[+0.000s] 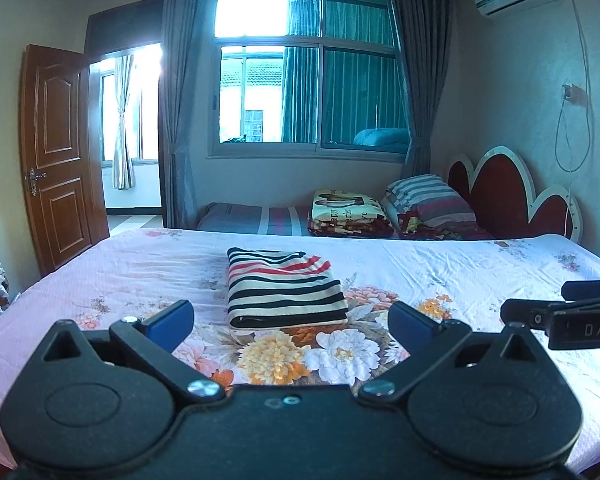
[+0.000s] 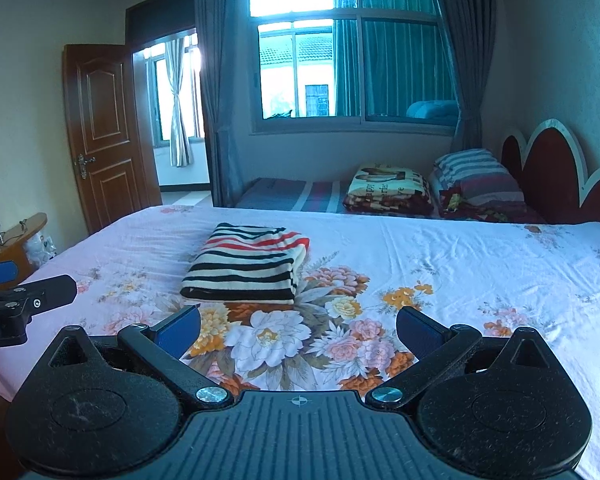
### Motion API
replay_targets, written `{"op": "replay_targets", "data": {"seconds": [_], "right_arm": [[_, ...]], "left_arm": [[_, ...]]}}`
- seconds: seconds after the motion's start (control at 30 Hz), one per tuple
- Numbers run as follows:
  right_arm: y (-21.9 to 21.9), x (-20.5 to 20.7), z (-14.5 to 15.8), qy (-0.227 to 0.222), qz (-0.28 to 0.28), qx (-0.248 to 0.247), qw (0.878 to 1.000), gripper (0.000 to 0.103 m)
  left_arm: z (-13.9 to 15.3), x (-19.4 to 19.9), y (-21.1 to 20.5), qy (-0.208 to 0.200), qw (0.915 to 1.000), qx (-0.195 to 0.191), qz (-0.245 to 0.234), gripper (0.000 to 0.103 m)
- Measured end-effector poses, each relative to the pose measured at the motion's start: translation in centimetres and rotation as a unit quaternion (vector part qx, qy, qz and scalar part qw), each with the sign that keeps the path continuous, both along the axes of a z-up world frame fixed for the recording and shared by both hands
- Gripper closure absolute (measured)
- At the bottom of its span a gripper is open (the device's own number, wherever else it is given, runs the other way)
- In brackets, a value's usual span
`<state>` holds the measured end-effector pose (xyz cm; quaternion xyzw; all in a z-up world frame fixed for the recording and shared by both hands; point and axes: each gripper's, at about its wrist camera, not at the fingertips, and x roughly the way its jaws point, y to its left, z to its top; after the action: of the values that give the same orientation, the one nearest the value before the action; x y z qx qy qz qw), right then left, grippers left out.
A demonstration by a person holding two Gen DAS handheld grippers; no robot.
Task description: Fold small clothes
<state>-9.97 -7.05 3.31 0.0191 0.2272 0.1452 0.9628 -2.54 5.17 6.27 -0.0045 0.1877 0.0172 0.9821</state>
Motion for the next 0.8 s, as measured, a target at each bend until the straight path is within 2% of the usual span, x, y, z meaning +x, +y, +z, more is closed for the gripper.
{"op": "replay_targets", "data": {"seconds": [0.8], "right_arm": [[-0.12, 0.25, 0.19, -0.001, 0.007, -0.003, 1.000, 0.000]], "left_arm": [[0.27, 0.01, 0.43, -0.006, 1.0000, 0.003, -0.005, 0.001]]}}
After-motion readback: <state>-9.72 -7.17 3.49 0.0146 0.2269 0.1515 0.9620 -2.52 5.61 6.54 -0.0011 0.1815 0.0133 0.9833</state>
